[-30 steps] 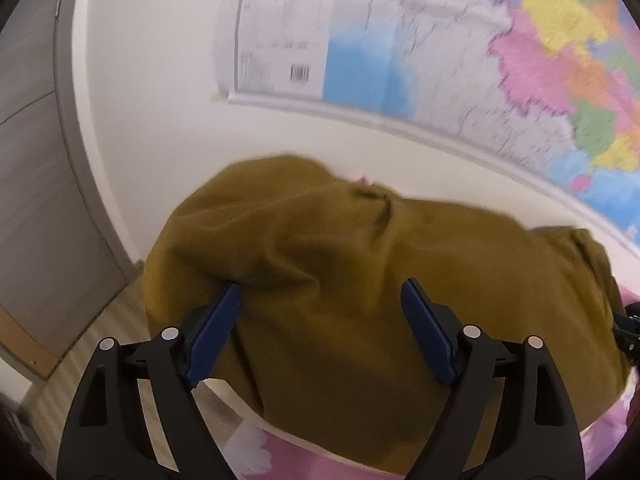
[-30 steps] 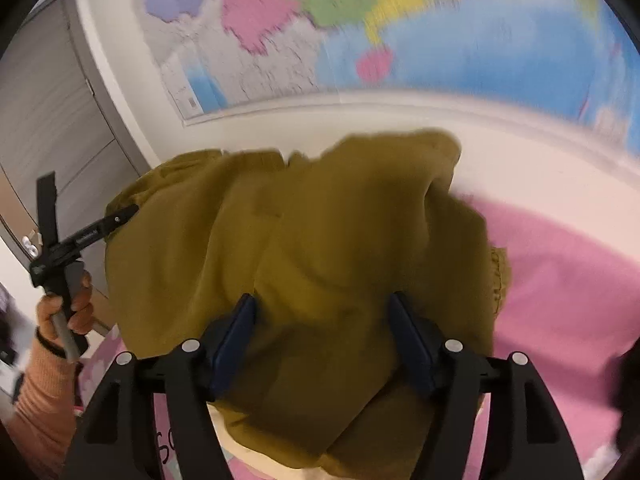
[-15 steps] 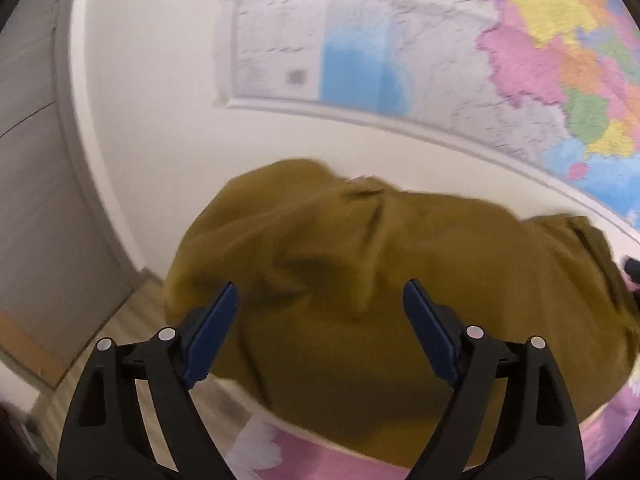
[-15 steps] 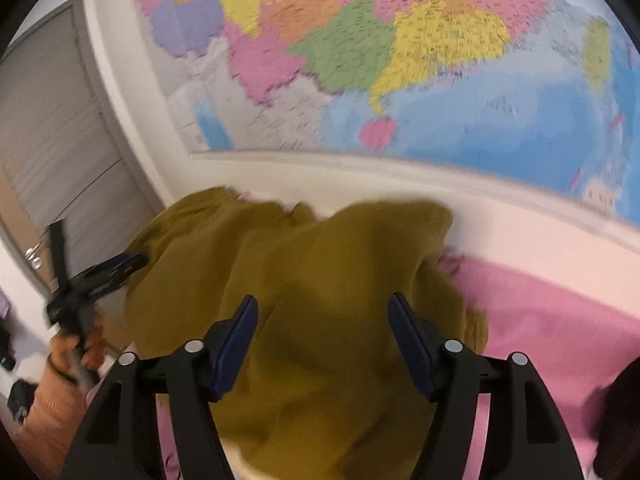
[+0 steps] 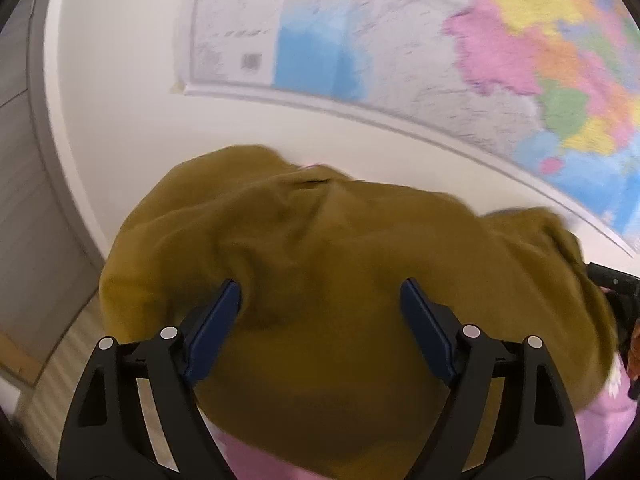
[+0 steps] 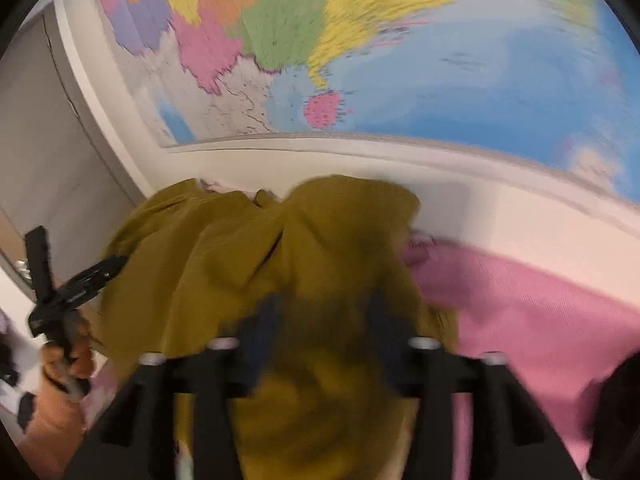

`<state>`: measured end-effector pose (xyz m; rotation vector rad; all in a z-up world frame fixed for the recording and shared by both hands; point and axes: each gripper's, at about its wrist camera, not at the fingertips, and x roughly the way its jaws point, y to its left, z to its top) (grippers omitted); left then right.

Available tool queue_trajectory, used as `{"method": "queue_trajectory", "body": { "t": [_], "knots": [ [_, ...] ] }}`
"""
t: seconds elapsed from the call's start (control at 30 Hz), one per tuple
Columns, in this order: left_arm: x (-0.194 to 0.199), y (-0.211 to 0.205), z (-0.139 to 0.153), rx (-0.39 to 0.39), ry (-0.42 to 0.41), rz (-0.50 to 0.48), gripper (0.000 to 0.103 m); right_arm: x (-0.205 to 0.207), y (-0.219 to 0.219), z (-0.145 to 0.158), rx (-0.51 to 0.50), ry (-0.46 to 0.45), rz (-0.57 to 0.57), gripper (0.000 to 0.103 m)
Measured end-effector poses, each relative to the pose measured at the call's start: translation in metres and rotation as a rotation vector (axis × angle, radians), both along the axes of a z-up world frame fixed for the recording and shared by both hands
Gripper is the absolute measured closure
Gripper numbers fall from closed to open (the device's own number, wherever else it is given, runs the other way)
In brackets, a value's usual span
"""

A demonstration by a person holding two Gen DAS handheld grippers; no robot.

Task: Fold large clothes
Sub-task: 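Press and tuck the jacket bundle edges on the stack with both grippers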

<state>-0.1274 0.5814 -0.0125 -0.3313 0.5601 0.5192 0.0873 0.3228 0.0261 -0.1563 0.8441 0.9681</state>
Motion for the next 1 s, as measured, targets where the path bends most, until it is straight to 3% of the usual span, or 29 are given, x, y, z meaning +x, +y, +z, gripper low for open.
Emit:
{"method": "queue_trajectory", "body": {
  "t": [0.13,0.2,0.27,0.3,0.37,0.4,0.43,0.5,0.63,0.7,0.73,0.8,0.87,0.9,0.97,1.0],
  "knots": [
    [-0.009,-0.037,0.008,-0.002,-0.061,-0.119,0.022,-0.016,-0.047,-0.004,0.013,0.010,-0.021,0.033],
    [-0.007,-0.059,0.011,0.026,-0.075,-0.182,0.022,-0.022,-0.062,-0.017,0.046,0.095,0.001,0.032],
    [-0.003,-0.082,0.010,0.030,-0.083,-0.260,0.022,-0.032,-0.062,-0.027,0.027,0.081,0.019,0.034],
    [0.000,-0.091,0.009,0.031,-0.082,-0.289,0.022,-0.037,-0.062,-0.030,0.030,0.073,0.027,0.039],
    [0.007,-0.108,0.005,0.022,-0.076,-0.346,0.022,-0.043,-0.060,-0.035,0.057,0.104,0.079,0.075],
    [0.012,-0.115,0.002,0.021,-0.069,-0.364,0.022,-0.044,-0.062,-0.034,0.064,0.103,0.076,0.079],
    [0.016,-0.122,-0.001,0.031,-0.059,-0.377,0.022,-0.045,-0.059,-0.031,0.046,0.062,0.067,0.092],
    [0.023,-0.130,-0.007,0.065,-0.037,-0.371,0.022,-0.049,-0.064,-0.011,0.041,-0.043,0.043,0.093],
    [0.030,-0.128,-0.014,0.046,-0.026,-0.377,0.027,-0.057,-0.080,0.035,0.093,-0.204,-0.006,0.097],
    [0.030,-0.123,-0.016,0.025,-0.027,-0.370,0.029,-0.069,-0.066,0.027,-0.028,-0.350,-0.005,0.098],
    [0.031,-0.118,-0.018,0.010,-0.024,-0.366,0.032,-0.069,-0.062,0.018,-0.072,-0.366,-0.004,0.097],
    [0.035,-0.112,-0.025,-0.019,-0.012,-0.364,0.036,-0.048,-0.064,-0.011,-0.089,-0.215,-0.021,0.096],
    [0.029,-0.113,-0.024,-0.012,-0.020,-0.373,0.037,-0.036,-0.067,-0.030,-0.119,-0.122,-0.022,0.087],
    [0.023,-0.115,-0.021,0.011,-0.022,-0.375,0.036,-0.037,-0.071,-0.030,-0.123,-0.120,-0.035,0.082],
    [0.006,-0.113,-0.011,0.056,-0.049,-0.357,0.024,-0.038,-0.081,-0.015,-0.089,-0.145,-0.084,0.053],
    [-0.006,-0.107,-0.004,0.067,-0.074,-0.337,0.022,-0.041,-0.088,-0.003,-0.042,-0.146,-0.080,0.052]
  ]
}}
